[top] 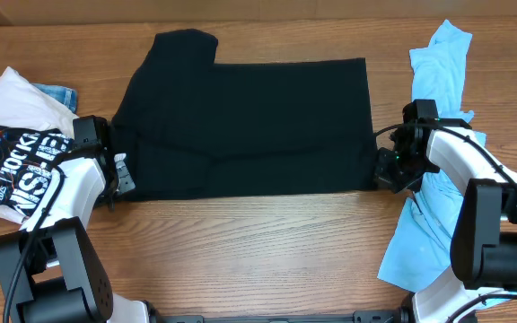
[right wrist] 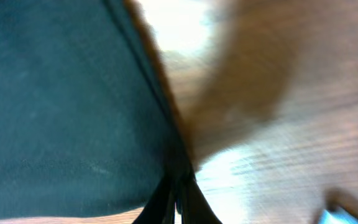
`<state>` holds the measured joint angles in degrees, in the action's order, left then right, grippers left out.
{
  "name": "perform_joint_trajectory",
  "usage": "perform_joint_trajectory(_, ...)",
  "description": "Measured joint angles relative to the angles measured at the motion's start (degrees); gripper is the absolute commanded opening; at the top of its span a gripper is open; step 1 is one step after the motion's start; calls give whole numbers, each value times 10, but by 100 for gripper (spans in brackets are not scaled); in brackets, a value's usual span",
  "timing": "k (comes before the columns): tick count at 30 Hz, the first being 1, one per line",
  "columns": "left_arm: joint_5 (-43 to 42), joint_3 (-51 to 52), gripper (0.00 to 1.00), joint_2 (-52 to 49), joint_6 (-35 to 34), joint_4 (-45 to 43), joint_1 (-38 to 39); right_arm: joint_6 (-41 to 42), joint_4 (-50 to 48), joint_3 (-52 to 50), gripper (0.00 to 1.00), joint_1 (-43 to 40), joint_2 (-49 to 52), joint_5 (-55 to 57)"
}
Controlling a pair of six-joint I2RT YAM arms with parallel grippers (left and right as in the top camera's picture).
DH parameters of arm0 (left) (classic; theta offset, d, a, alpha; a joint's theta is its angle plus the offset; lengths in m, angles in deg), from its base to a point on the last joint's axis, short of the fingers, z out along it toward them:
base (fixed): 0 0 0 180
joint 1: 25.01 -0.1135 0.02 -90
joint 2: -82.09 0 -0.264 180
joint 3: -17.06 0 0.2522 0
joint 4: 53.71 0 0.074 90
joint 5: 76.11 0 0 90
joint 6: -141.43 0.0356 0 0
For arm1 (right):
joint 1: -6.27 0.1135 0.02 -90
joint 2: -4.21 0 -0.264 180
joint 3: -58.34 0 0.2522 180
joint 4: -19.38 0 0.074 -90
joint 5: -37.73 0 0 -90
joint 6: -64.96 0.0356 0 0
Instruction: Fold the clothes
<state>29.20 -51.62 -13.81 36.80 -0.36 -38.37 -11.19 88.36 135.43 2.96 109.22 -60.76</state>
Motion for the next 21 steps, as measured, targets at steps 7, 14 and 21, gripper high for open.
perform_joint_trajectory(7, 59, 0, 4, 0, -78, 80, 0, 44, 84, 0, 4, 0, 0, 71)
perform_joint_trajectory(14, 107, 0, 4, 0, -167, 130, 2, 63, 135, 0, 4, 0, 0, 82)
perform_joint_trajectory(21, 110, 0, 21, 0, -181, 118, 2, 71, 132, 0, 10, 1, 0, 85)
